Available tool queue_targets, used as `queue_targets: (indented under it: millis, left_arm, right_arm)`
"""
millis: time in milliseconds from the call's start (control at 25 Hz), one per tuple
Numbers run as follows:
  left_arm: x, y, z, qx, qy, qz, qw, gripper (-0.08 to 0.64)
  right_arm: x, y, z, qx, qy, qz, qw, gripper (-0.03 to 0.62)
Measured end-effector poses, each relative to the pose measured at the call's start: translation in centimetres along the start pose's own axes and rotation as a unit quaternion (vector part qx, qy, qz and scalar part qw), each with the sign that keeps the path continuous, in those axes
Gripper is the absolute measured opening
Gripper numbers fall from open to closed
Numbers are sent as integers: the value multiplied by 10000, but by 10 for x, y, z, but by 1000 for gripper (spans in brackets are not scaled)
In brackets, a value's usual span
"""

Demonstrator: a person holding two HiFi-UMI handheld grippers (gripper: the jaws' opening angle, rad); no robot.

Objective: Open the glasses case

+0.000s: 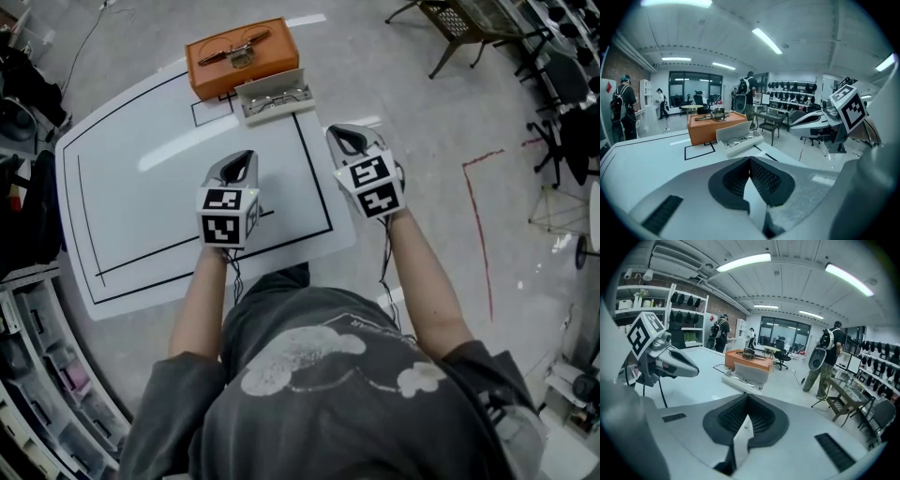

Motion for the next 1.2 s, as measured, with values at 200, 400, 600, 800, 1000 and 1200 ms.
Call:
queue_targets:
  millis: [200,400,600,800,1000,1200]
  left_arm:
    - [28,-14,-18,-47,67,-85,9999,2]
    - [58,-24,-35,-97,56,-269,9996,2]
    - [87,-38,-54,-115,27,-396,9991,2]
    - [120,-60,-77,-195,-45,-450,9988,2]
    - [154,-82,-95,-206,-86,-538,9983,2]
    - [191,-109,-111,-117,-113,-537,9984,2]
  right_arm:
    - [27,-15,19,-206,39,-3,9998,0]
    - [57,-20,38,-214,-8,-90,9997,-1]
    - [97,-26,60,-206,18,-402,9990,0]
    - [138,-39,87,-295,-47,-468,9985,0]
    - [177,-49,113,-272,-137,-537,9981,0]
    - [216,-63,142,-273,-165,-475,9984,0]
Point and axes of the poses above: the fingertips, and each gripper's own axes: x backward along the fingers, z to its left, y out of its top, the point moved 10 cm from there along x, backward along the fingers, and after that the axes turned 9 degrees about x, right-handed, at the moved point
